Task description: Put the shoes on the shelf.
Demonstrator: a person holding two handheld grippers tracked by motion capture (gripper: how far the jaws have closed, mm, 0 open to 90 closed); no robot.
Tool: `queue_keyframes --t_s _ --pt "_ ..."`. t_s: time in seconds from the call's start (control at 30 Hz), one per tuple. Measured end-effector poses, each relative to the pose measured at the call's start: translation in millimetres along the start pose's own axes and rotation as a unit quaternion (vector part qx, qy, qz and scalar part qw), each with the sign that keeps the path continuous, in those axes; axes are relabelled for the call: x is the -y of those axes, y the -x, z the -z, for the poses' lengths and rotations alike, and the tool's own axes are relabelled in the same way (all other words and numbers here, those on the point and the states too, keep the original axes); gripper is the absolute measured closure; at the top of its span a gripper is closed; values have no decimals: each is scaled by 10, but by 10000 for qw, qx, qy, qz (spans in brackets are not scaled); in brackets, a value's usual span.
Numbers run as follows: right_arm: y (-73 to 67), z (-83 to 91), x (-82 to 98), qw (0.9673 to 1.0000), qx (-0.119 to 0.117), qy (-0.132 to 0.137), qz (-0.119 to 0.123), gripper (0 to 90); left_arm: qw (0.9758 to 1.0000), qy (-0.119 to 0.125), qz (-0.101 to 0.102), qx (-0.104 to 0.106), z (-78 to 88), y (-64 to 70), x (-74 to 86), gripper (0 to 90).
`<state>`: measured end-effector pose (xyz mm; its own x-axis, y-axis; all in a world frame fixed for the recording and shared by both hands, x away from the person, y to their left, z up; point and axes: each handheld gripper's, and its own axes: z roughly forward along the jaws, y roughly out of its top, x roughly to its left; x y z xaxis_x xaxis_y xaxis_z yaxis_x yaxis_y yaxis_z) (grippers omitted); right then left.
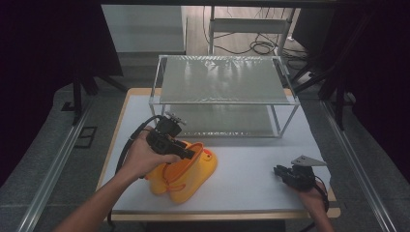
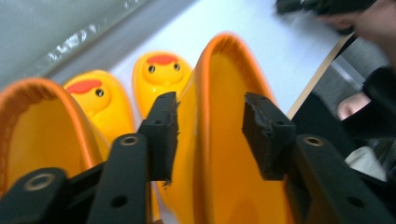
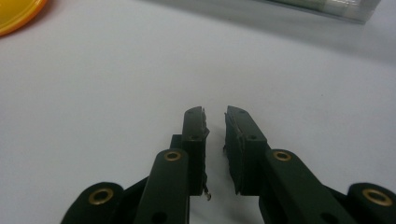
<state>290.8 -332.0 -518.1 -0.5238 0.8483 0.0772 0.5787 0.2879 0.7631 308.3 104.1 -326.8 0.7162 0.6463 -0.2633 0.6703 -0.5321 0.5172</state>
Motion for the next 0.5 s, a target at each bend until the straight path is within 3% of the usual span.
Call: queue_keyframes --t_s 0.17,0.27,0.5 --pt "7 9 2 10000 16 9 -13 766 9997 196 34 124 195 -11 -36 467" --pt "12 12 2 10000 19 13 -21 763 9993 355 64 69 347 -34 -20 443" --pt "12 12 2 10000 27 9 -27 760 9993 350 117 3 452 -107 54 442"
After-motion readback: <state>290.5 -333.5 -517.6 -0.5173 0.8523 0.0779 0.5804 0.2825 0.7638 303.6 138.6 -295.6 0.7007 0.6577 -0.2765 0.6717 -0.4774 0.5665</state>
